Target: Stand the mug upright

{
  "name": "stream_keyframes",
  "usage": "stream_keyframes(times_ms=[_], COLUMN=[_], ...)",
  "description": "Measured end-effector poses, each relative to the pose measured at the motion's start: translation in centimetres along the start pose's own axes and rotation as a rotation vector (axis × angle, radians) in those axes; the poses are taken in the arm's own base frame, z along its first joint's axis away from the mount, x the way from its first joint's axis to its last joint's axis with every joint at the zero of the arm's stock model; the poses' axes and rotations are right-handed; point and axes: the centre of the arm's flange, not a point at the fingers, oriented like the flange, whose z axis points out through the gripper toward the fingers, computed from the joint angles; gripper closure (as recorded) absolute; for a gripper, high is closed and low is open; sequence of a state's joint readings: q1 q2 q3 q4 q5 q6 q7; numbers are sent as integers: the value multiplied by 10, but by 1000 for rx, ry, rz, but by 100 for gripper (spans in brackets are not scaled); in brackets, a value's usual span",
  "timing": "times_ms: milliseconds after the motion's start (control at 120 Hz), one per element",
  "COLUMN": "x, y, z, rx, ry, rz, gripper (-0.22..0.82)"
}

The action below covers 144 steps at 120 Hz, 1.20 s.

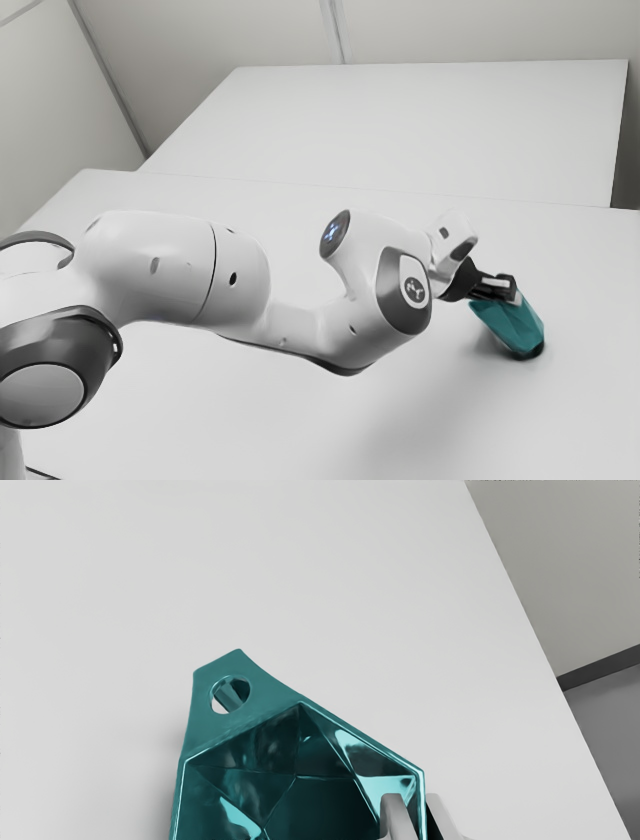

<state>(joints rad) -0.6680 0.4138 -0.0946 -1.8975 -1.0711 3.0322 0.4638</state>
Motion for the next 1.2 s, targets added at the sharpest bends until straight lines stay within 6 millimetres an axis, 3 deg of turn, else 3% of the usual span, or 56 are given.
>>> stream_keyframes(times_ms=[400,492,742,975,1200], x=[10,18,88,76,57], y=[1,-7,-55,-92,-141], z=[-8,-30,-112,-157,-197], rx=[7,14,74,227,407], ry=[31,43,-51,-292,-418], rz=[21,15,223,326,249], gripper=[78,79,79,79,79])
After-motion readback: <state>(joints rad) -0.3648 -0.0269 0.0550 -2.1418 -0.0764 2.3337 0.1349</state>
